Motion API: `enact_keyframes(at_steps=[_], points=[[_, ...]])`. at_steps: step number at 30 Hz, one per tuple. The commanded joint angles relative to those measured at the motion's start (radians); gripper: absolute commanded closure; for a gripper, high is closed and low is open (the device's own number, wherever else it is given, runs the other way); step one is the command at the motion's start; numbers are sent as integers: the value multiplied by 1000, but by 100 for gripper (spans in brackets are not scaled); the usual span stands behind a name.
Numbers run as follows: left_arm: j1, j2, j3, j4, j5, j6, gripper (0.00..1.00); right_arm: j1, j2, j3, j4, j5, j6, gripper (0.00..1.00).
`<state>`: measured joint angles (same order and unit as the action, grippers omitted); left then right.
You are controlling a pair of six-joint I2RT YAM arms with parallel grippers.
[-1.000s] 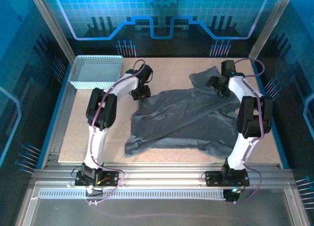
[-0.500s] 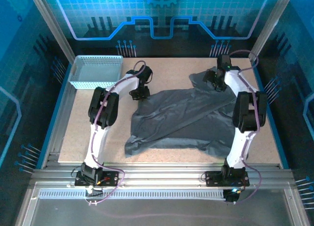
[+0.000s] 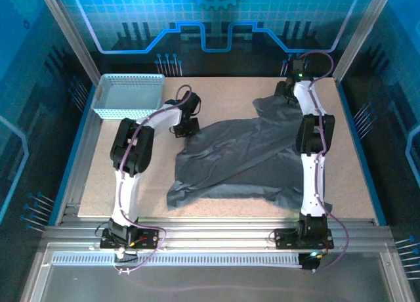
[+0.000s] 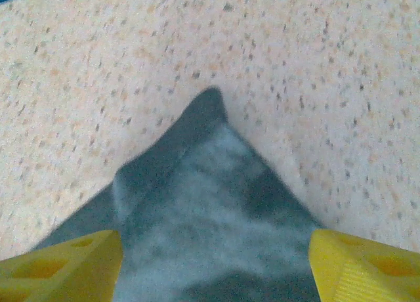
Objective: Fold the inside-out t-shirt
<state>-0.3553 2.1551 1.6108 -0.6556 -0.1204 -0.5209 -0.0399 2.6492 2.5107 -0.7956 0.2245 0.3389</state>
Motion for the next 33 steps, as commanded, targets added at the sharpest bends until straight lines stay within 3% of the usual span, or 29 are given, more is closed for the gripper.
enact_keyframes(at_steps=[1,11,17,26,33], points=[[-5,-82,-56,62,52,11,100,-25,68,125,-50,-21,-28,26],[-10,-241,-230,195,142,-36,100,-38,214,287,51,-139,3,33],[-9,-328,-326,288,183,-59,100,-39,230,297,74,-186,14,44],[-6,-483,-478,426,227,-84,100,-50,176,259,51,-194,16,100],[77,-559,-565,526,319,-119,100,-59,-54,107,58,-205,11,100]])
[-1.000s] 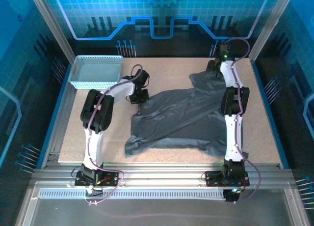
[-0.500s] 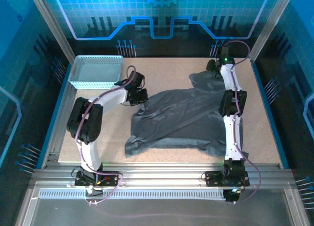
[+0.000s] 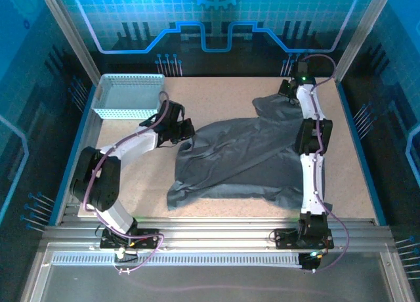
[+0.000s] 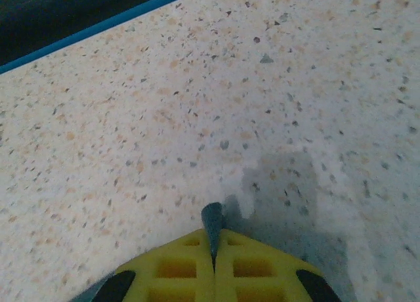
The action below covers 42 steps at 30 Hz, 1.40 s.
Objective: Fold the inside-out t-shirt
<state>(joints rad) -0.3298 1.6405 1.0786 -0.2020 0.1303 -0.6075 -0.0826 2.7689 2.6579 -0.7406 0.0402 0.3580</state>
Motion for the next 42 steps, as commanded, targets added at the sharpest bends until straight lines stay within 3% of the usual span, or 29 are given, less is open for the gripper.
enact_keyframes(at_steps=[1,5,9,17,21,23,26,30,36,42], points=[[72,-55,-38,93,85,-36,100,-17,-228,-90,16,-27,-6,100],[130,-97,-41,141,117,-32,100,-23,-482,-367,110,-40,19,100],[127,-148,-102,198,160,-40,100,-25,-795,-784,244,-29,65,100],[7,-226,-402,214,130,-49,99,-58,-1323,-1620,418,-45,289,100],[-35,-299,-569,231,100,-104,93,-118,-1489,-1907,414,-94,374,100],[-56,-339,-636,231,91,-135,76,-180,-1578,-2022,404,-115,387,100],[-61,-399,-664,152,53,-148,65,-257,-1694,-2122,372,-77,374,100],[-48,-492,-603,11,-58,-120,49,-287,-1748,-2154,375,-79,350,100],[-60,-455,-413,-140,-156,-68,45,-272,-1707,-2104,402,-132,342,100],[-225,-287,-214,-341,-333,-96,44,-240,-1720,-2092,397,-90,324,100]])
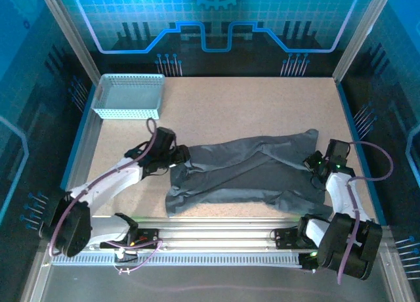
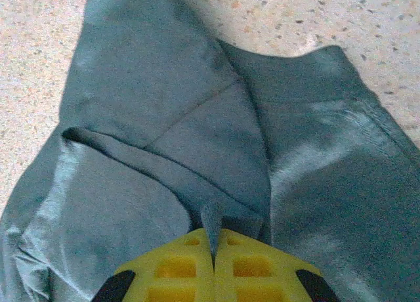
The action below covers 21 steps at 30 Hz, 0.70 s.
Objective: Fold the inside-out t-shirt
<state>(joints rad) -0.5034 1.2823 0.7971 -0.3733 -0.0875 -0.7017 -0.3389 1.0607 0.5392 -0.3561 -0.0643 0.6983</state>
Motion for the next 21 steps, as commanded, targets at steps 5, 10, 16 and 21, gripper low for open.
enact_keyframes(at_steps=[5,10,16,21], points=[[-123,217,166,-255,-179,-48,49,18,-25,21,12,32,-26,100],[-132,326,217,-254,-170,-49,54,18,-20,21,18,31,-33,100],[-119,395,235,-245,-187,-41,57,18,-13,21,24,27,-39,100],[-64,388,207,-243,-213,-26,65,18,-8,21,28,24,-42,100]])
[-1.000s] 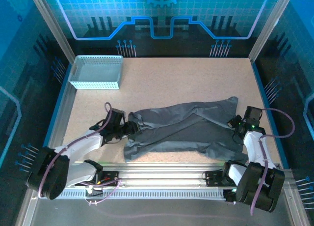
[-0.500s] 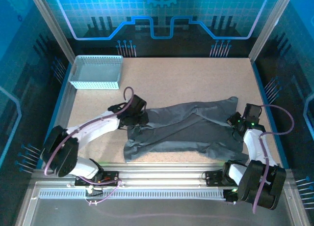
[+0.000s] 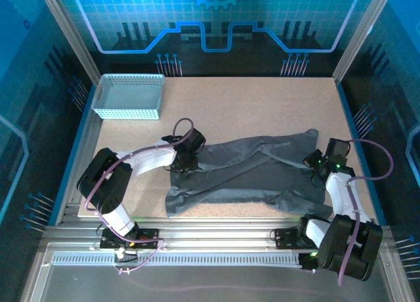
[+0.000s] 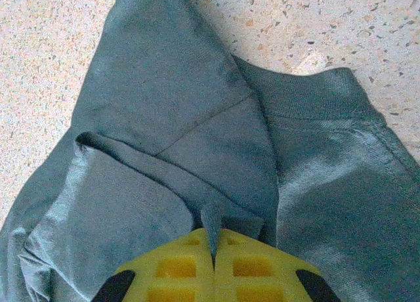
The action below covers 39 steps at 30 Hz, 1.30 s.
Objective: Fold the inside-out t-shirt
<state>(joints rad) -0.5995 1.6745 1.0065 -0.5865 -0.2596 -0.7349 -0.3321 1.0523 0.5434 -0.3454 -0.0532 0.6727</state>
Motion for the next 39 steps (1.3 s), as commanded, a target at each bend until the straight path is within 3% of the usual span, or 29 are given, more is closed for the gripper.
enact_keyframes(at_steps=[1,7,11,16,19,23,32,39], points=[[45,-17,-11,-32,-42,11,68,12,2,16,16,13,-16,100],[67,-127,-62,-62,-106,23,71,12,6,19,16,18,-18,100],[56,-158,-93,21,7,52,75,12,5,27,10,18,-17,100],[-32,-164,-59,26,32,-3,66,11,0,29,0,23,-21,100],[-32,-148,-59,36,39,-42,60,14,3,25,6,18,-19,100],[-32,-112,-54,37,38,-53,60,16,9,29,5,14,-24,100],[-22,-99,-61,61,29,-46,76,15,12,30,6,11,-26,100],[51,-107,-75,128,85,-8,99,21,12,60,-9,17,-30,100]])
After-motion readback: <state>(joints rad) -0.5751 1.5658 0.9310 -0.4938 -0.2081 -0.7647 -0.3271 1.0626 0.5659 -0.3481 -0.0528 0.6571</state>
